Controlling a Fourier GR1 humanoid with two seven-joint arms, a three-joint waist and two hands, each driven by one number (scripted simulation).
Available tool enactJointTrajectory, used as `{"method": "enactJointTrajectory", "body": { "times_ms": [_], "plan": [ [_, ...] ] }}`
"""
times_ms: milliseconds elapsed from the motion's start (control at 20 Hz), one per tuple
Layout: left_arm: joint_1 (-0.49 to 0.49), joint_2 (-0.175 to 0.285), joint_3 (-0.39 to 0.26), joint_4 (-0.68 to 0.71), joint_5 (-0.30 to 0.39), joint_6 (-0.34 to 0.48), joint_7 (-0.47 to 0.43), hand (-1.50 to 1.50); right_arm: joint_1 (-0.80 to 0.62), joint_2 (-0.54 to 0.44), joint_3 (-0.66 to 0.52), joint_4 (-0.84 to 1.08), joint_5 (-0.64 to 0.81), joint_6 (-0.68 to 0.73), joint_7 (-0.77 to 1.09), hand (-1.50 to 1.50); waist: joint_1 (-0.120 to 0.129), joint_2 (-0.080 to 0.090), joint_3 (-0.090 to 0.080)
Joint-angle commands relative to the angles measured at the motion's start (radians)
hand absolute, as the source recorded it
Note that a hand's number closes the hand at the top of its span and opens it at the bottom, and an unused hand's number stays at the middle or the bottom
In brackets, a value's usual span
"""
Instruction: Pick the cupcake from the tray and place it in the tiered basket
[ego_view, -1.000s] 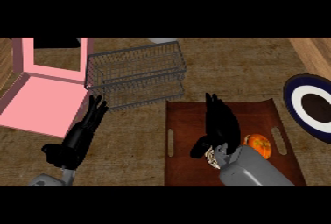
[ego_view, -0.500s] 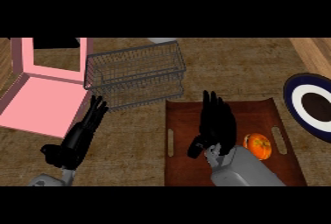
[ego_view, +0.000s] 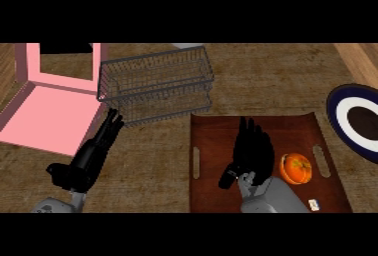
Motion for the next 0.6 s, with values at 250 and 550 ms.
{"method": "enactJointTrajectory", "body": {
  "times_ms": [250,550],
  "plan": [
    [-0.017,-0.014,0.026,0.046,-0.002,-0.001,0.050,0.00,0.119,0.058,-0.039,-0.059,0.109,0.079,0.211,-1.50,0.006,0.006,-0.002],
    [-0.048,-0.051,0.023,0.108,-0.035,-0.015,0.010,0.00,0.162,0.082,-0.094,-0.037,0.151,0.096,0.166,-1.50,0.012,0.010,-0.002]
  ]
}}
